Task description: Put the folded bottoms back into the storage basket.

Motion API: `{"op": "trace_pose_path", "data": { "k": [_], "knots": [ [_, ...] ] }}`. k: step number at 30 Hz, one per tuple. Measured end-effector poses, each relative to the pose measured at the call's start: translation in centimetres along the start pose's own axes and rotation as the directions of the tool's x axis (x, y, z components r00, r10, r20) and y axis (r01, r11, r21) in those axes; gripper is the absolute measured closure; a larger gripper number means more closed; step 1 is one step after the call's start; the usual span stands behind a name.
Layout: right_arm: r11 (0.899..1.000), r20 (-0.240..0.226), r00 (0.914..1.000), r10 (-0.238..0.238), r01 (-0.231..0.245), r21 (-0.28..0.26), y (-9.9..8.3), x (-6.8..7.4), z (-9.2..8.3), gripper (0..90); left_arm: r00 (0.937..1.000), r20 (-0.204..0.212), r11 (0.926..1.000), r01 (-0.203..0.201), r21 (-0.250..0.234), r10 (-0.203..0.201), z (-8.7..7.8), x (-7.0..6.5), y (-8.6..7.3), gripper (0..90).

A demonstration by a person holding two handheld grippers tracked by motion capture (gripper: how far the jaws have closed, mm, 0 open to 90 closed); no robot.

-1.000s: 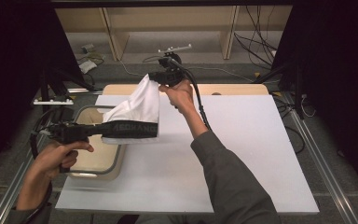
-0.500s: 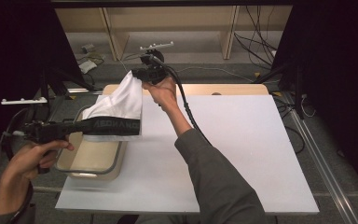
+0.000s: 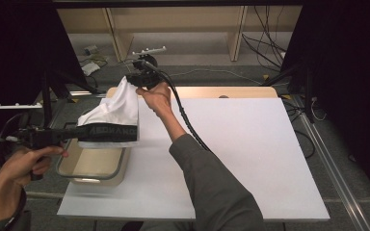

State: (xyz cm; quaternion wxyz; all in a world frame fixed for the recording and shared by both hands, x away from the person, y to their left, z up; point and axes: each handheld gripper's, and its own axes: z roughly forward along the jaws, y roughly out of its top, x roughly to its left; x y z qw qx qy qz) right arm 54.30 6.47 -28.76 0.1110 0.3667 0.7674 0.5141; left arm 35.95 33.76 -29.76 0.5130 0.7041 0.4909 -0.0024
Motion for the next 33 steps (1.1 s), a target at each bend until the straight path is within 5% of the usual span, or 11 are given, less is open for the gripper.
{"op": "trace_pose_path", "data": {
  "k": [33],
  "knots": [
    [1.000,-0.013,0.9998,-0.015,0.015,0.000,-0.3,3.6,3.3,85.2,0.9975,-0.063,0.9991,0.035,0.025,-0.033,-3.3,3.0,-1.5,82.4]
  ]
}}
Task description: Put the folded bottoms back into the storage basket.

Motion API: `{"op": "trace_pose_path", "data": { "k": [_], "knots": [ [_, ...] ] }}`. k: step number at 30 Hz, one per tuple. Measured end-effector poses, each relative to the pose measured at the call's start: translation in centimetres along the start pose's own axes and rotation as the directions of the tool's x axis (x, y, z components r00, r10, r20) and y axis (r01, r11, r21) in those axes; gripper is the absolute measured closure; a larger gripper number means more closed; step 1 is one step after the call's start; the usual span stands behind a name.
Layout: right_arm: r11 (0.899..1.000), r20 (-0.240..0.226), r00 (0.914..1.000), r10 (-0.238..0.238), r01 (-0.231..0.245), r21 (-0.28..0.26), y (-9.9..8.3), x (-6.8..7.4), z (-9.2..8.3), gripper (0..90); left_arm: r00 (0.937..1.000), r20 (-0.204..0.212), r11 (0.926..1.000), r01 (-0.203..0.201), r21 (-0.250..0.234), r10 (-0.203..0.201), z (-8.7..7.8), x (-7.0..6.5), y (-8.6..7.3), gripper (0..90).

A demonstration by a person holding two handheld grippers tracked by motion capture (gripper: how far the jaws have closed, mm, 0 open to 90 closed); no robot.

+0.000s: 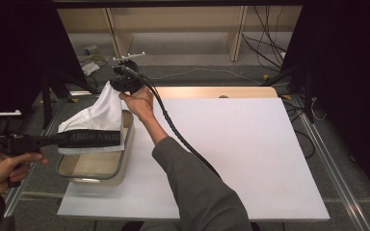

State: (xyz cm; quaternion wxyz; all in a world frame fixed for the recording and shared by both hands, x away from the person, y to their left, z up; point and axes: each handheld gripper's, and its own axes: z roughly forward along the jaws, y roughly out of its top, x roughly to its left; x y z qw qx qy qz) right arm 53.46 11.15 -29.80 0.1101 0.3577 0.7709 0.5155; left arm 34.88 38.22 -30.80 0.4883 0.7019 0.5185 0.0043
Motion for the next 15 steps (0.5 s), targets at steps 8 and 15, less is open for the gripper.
{"op": "trace_pose_path", "data": {
  "k": [8,15],
  "knots": [
    [1.000,-0.004,1.0000,0.004,-0.004,0.006,-0.40,0.56,0.51,85.2,0.9999,-0.015,0.9999,-0.002,0.015,0.002,-0.49,0.39,-0.27,82.4],
    [1.000,-0.009,1.0000,-0.002,0.002,0.010,-0.80,0.78,0.75,85.2,0.9999,-0.015,0.9993,0.009,0.035,-0.009,-0.41,0.87,-0.53,82.3]
  ]
}}
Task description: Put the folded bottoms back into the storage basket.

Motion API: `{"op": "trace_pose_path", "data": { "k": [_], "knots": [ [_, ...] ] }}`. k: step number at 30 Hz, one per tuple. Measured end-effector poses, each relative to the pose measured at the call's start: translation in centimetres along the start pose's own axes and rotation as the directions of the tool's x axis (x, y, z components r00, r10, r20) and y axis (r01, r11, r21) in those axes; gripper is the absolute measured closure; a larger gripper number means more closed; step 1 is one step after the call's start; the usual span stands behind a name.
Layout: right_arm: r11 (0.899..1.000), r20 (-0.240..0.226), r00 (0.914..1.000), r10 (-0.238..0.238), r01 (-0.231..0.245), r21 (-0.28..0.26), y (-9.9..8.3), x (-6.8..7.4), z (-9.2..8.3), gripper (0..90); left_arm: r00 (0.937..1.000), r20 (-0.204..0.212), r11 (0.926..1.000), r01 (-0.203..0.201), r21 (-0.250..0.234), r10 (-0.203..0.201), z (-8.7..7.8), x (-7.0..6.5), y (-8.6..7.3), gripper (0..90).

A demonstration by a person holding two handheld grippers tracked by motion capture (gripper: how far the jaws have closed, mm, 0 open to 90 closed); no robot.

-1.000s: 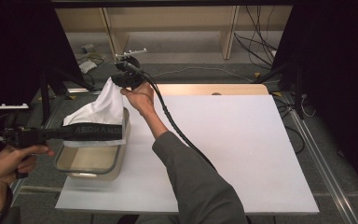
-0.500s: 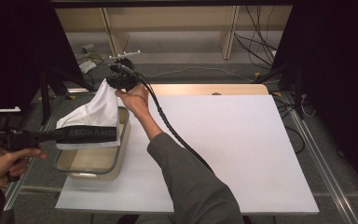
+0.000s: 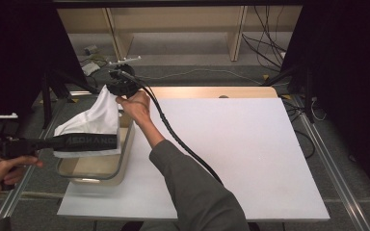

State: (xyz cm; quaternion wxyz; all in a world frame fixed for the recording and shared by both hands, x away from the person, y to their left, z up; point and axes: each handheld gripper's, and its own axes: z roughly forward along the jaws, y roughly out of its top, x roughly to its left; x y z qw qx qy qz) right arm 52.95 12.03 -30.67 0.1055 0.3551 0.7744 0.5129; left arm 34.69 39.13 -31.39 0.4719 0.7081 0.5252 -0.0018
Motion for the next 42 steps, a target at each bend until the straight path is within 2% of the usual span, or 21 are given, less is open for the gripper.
{"op": "trace_pose_path", "data": {
  "k": [26,42],
  "knots": [
    [1.000,0.003,0.9999,0.016,-0.016,0.019,-1.5,-0.1,1.2,85.0,0.9979,-0.050,0.9972,0.044,0.061,-0.041,1.1,1.9,-0.6,82.2],
    [0.999,0.006,0.9998,0.019,-0.019,0.038,-2.3,-0.1,2.1,84.8,0.9937,-0.090,0.9935,0.075,0.086,-0.068,1.8,2.8,-1.0,82.1]
  ]
}}
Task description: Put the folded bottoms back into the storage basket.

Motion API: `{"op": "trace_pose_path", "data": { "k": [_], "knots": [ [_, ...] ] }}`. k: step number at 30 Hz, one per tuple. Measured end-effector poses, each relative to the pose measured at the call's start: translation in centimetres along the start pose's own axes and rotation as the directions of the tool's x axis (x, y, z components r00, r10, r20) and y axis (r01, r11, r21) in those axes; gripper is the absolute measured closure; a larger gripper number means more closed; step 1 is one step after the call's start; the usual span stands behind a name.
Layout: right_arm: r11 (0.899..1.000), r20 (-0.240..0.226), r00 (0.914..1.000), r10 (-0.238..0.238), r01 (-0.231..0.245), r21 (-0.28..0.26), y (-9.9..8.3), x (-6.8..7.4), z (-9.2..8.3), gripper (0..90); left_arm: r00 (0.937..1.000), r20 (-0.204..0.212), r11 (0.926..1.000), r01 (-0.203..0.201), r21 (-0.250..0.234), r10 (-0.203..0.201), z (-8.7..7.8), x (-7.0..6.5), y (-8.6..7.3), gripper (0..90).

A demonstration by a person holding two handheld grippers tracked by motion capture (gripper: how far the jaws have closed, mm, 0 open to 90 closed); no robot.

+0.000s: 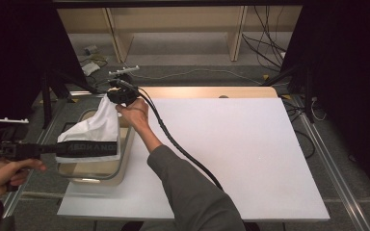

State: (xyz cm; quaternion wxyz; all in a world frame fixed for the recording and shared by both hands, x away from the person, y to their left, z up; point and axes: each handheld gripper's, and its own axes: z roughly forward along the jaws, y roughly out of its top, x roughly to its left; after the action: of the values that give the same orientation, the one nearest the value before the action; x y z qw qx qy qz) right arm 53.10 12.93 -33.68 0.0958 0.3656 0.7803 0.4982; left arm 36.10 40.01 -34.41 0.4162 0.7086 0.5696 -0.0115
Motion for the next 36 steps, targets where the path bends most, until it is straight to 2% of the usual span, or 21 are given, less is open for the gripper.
{"op": "trace_pose_path", "data": {
  "k": [10,27,28,29,30,32,34,36],
  "knots": [
    [1.000,0.009,0.9999,0.012,-0.012,0.018,-0.8,-0.5,0.5,84.8,0.9995,-0.033,0.9997,0.001,0.024,0.000,0.5,0.0,0.0,82.1],
    [0.999,0.003,0.9999,0.013,-0.013,0.043,-1.5,-0.2,1.3,83.4,0.9971,-0.076,0.9981,0.014,0.060,-0.010,1.1,0.5,-0.2,81.1],
    [0.999,-0.001,0.9999,0.017,-0.016,0.050,-1.5,-0.3,1.3,80.8,0.9968,-0.080,0.9980,0.013,0.062,-0.008,1.2,0.5,-0.2,78.9],
    [0.998,-0.010,0.9997,0.025,-0.024,0.058,-1.5,-0.4,1.4,70.9,0.9964,-0.085,0.9974,0.014,0.070,-0.008,1.2,0.6,-0.2,70.4],
    [0.997,-0.020,0.9988,0.045,-0.043,0.064,-1.5,-0.6,1.5,56.6,0.9951,-0.098,0.9971,0.016,0.075,-0.009,1.3,0.6,-0.2,54.6],
    [0.996,-0.023,0.9970,0.073,-0.072,0.055,-1.3,-0.9,1.3,45.1,0.9862,-0.165,0.9969,0.019,0.077,-0.006,1.4,0.5,-0.1,31.6],
    [0.995,-0.023,0.9953,0.094,-0.093,0.037,-1.1,-1.2,1.0,37.6,0.9823,-0.187,0.9982,0.005,0.060,0.006,1.1,0.4,0.1,24.9],
    [0.996,-0.031,0.9955,0.090,-0.089,0.023,-0.9,-1.4,0.6,35.3,0.9807,-0.195,0.9992,-0.009,0.038,0.016,0.9,-0.1,0.3,23.1]
  ]
}}
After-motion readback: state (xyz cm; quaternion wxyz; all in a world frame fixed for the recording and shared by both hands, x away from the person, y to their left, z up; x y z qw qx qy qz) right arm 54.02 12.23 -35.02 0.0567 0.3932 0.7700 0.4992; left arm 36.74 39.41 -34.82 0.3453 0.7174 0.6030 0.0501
